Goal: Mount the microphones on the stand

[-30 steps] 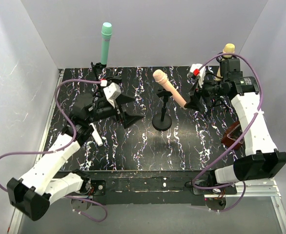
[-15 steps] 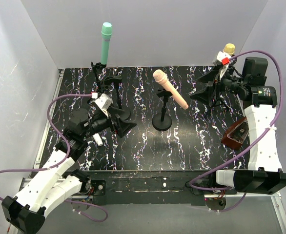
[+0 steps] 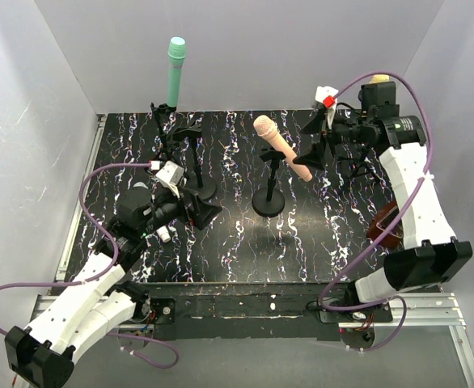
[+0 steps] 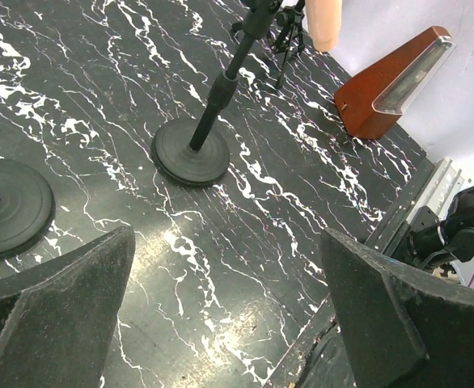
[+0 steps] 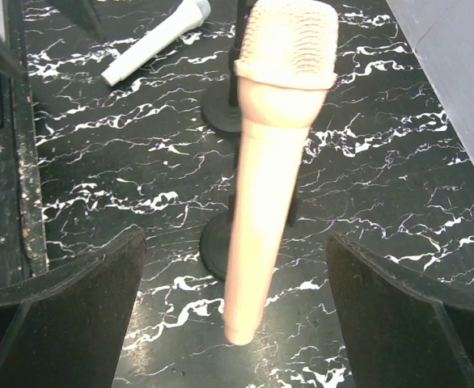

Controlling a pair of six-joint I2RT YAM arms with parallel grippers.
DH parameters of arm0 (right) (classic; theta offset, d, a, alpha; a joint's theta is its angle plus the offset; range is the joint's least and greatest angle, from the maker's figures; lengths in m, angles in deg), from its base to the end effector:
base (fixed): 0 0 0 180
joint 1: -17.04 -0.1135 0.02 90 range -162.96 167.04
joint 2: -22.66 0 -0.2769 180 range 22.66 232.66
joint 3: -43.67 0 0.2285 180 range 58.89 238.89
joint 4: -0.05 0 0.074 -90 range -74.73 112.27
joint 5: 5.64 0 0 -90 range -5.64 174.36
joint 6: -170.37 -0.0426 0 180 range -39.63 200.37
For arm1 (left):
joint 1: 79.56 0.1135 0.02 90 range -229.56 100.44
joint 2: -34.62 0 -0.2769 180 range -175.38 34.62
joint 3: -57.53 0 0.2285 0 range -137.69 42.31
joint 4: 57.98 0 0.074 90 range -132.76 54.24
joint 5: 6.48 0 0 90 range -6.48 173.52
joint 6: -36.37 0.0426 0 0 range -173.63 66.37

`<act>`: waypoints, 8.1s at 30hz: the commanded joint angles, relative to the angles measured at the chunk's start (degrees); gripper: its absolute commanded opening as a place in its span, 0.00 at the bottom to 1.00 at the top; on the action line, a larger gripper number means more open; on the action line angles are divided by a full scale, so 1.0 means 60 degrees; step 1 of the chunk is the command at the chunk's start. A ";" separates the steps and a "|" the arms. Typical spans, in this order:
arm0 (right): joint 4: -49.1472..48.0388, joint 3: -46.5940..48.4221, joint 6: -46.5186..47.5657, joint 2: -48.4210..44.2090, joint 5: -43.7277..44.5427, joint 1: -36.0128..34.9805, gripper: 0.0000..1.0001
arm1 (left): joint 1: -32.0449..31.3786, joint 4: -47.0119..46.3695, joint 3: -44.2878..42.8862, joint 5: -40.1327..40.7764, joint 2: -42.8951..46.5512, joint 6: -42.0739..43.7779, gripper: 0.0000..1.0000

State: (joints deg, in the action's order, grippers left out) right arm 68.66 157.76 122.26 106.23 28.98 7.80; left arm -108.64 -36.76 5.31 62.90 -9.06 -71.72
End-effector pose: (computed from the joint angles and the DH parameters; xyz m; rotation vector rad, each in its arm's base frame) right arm 0.2541 0.0769 0.4441 -1.2805 1.5318 0.7096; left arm 0.1297 -0.0893 0.3137 0.4456 1.8177 -0.9016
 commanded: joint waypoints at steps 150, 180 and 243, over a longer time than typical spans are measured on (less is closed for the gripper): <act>0.1063 -0.7089 0.2247 -0.1506 -0.3310 0.1568 0.82 | 0.3851 0.1564 -0.6506 -0.3609 -0.5860 0.4846 0.12; 0.1342 -0.7016 0.2584 -0.1214 -0.3061 0.1554 0.81 | -0.5157 -0.0282 -0.6607 0.9779 -0.6093 0.2457 0.00; 0.1342 -0.7074 0.2760 -0.0847 -0.2475 0.1554 0.80 | -0.1994 -0.2478 -0.4470 -0.3213 -0.5333 -0.0354 0.77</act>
State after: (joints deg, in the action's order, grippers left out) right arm 75.61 114.18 137.60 101.51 14.16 17.29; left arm -120.11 -43.16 -23.74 52.21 -43.31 -70.71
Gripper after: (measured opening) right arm 0.805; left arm 0.738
